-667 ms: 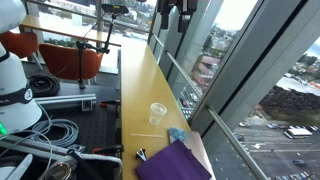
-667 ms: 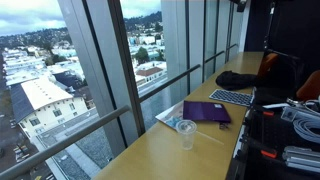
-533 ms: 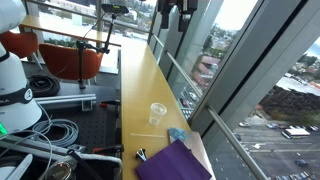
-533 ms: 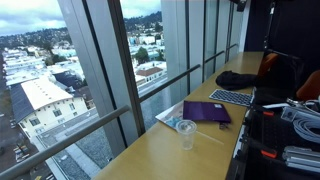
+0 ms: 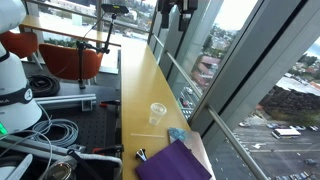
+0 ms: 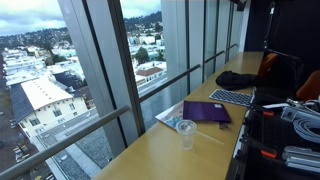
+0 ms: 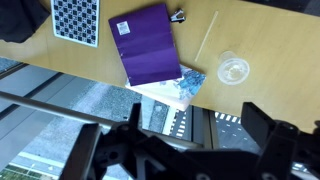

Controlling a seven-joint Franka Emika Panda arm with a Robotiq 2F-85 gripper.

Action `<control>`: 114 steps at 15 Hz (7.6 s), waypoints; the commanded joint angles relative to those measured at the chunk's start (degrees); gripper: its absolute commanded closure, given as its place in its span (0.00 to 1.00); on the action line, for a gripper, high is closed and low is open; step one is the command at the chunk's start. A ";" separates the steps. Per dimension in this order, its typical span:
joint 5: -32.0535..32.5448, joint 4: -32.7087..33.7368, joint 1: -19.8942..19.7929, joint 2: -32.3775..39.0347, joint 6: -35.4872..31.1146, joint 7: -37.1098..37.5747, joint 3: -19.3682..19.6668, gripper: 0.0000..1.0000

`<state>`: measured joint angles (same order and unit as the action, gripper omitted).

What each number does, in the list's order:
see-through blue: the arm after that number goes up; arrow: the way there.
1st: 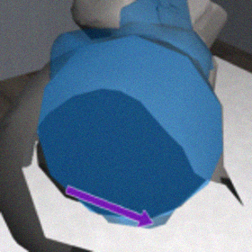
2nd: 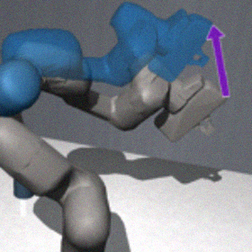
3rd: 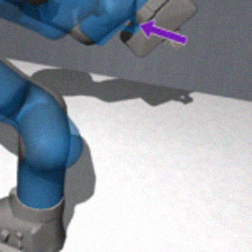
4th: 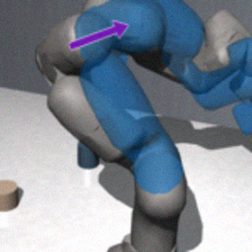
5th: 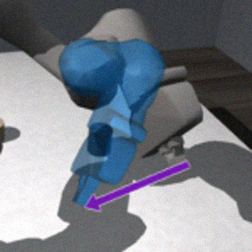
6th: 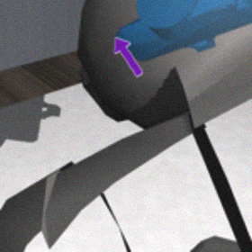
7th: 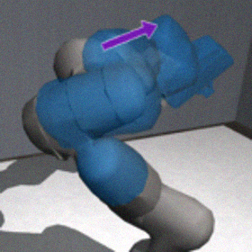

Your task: Pick up the clear straw and put it into the cup through the top hole of the lid

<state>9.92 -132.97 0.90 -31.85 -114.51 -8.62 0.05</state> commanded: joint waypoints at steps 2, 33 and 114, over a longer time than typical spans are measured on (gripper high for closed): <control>1.03 -1.09 -0.43 1.69 -2.29 0.24 0.38 0.00; -3.24 0.99 1.51 64.50 -59.32 1.57 3.24 0.00; -33.97 30.13 -2.58 62.18 3.64 -6.34 -6.78 1.00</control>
<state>-19.78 -110.10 1.23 24.89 -117.80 -14.33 -4.87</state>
